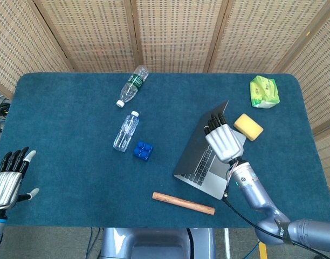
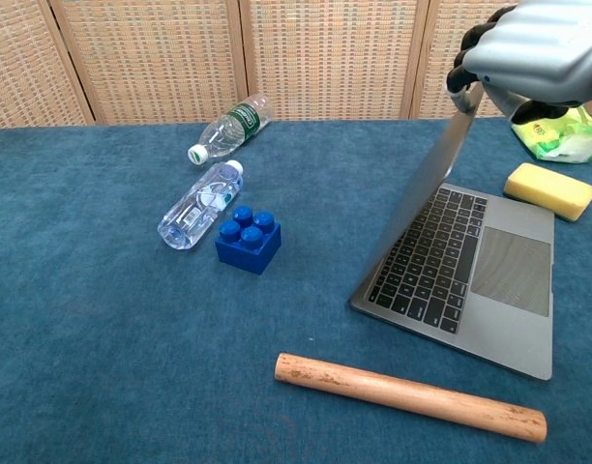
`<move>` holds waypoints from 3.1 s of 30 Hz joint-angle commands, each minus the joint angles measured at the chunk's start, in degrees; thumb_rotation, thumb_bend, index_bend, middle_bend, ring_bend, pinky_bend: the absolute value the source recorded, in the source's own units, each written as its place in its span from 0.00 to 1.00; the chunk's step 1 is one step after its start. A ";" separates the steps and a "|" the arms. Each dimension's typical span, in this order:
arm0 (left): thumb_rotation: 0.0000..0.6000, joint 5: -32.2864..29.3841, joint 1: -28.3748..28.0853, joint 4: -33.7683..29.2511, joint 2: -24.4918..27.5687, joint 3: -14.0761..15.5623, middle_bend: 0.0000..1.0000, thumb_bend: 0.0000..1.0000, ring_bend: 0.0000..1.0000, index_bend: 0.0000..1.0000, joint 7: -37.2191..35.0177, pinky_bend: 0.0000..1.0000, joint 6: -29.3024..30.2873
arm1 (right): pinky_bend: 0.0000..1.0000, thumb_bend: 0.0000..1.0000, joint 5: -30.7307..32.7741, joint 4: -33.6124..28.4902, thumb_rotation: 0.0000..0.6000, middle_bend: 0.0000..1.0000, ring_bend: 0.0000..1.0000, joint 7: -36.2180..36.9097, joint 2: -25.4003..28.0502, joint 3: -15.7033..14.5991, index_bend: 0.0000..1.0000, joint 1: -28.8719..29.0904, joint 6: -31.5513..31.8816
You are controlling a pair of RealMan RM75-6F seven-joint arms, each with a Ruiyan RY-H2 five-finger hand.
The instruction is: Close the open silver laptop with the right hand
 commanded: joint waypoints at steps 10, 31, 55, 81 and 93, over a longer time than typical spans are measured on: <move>1.00 0.15 0.01 -0.19 -0.12 0.09 0.00 0.08 0.00 0.00 0.56 0.00 0.13 | 0.17 1.00 1.91 2.35 1.00 0.30 0.16 1.15 0.47 -1.12 0.37 -1.26 0.09; 1.00 0.51 0.08 -0.40 -0.06 0.13 0.00 0.08 0.00 0.00 0.67 0.00 0.52 | 0.17 1.00 1.66 6.79 1.00 0.30 0.16 5.59 -0.37 -2.67 0.37 -3.36 -0.78; 1.00 1.21 0.21 -0.71 -0.13 0.29 0.00 0.08 0.00 0.00 1.18 0.00 1.10 | 0.17 1.00 0.51 16.16 1.00 0.29 0.15 13.17 -4.89 -4.71 0.37 -6.69 -4.10; 1.00 1.65 0.36 -1.00 0.00 0.31 0.00 0.08 0.00 0.00 1.28 0.00 1.61 | 0.17 1.00 -0.62 23.52 1.00 0.29 0.15 18.21 -10.36 -5.47 0.37 -9.23 -7.55; 1.00 1.71 0.36 -1.11 0.01 0.34 0.00 0.08 0.00 0.00 1.57 0.00 1.58 | 0.17 1.00 -0.87 25.12 1.00 0.29 0.15 19.06 -11.75 -5.35 0.37 -9.92 -8.67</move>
